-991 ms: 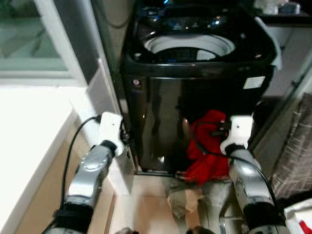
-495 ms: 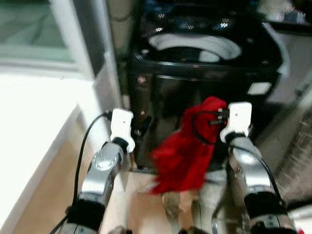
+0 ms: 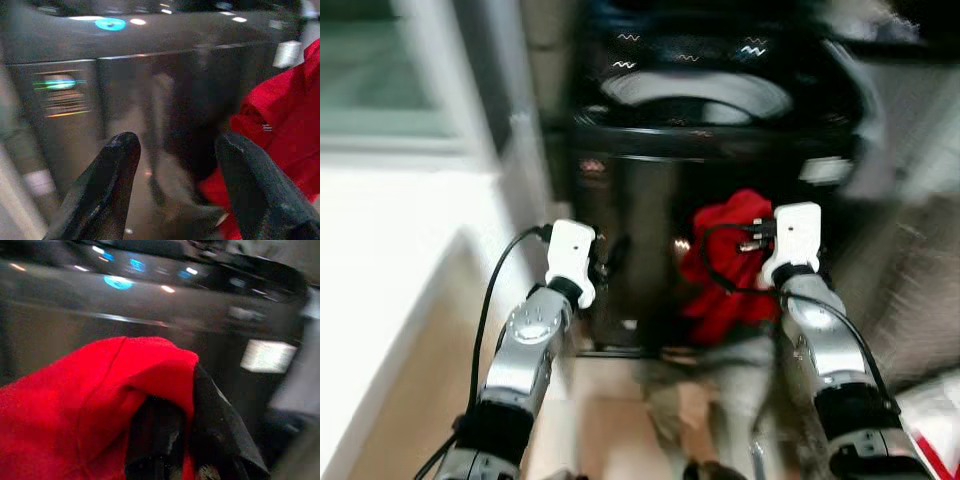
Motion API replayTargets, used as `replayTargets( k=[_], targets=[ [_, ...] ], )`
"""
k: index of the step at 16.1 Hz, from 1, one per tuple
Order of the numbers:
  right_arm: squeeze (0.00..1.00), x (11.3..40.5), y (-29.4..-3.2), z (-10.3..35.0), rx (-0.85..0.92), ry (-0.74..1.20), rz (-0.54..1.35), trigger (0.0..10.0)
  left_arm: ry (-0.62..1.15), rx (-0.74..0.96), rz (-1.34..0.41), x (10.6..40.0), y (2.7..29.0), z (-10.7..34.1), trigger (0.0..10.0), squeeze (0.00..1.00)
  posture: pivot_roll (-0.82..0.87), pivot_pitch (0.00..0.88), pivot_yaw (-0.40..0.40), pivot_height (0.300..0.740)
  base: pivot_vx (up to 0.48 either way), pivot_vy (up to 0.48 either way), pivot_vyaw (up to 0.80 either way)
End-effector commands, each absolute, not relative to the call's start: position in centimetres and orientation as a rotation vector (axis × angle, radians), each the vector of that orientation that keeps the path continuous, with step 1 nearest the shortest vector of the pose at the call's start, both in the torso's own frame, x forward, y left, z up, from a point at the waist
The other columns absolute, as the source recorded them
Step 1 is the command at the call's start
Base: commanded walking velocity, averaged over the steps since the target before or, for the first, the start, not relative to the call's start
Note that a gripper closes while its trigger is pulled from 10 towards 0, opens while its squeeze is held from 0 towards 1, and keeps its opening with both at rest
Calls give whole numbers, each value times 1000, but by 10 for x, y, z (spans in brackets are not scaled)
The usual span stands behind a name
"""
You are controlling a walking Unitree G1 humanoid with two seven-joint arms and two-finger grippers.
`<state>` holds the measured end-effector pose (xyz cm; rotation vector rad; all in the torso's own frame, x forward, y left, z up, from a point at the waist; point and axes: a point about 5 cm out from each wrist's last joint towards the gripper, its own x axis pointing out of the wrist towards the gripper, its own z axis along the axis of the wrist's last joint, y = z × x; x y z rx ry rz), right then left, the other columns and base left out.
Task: Clothes washing
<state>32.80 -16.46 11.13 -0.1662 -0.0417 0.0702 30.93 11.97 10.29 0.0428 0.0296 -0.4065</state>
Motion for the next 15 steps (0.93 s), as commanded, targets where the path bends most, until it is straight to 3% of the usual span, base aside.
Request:
replayTargets(
  k=[1,3,7,10,15],
  targets=[
    [0,329,-165,115,-184,-68,70,0,11,52,-416,312,117,106,10000,0,-146,0,-3,727,0,0,-756],
    [0,329,-166,114,-176,-72,62,0,7,56,-411,312,117,106,10000,0,-144,0,-5,727,0,0,-744],
    [0,335,-164,114,-153,-65,100,0,-25,44,-395,309,108,111,10000,0,-132,0,-13,727,0,0,0],
    [0,339,-166,115,-139,-59,94,0,-32,47,-390,309,106,111,10000,0,-127,0,-17,727,0,0,556],
    [0,341,-165,117,-162,-76,103,0,-94,56,-394,311,106,127,10000,0,-112,0,-25,731,0,0,0]
  ],
)
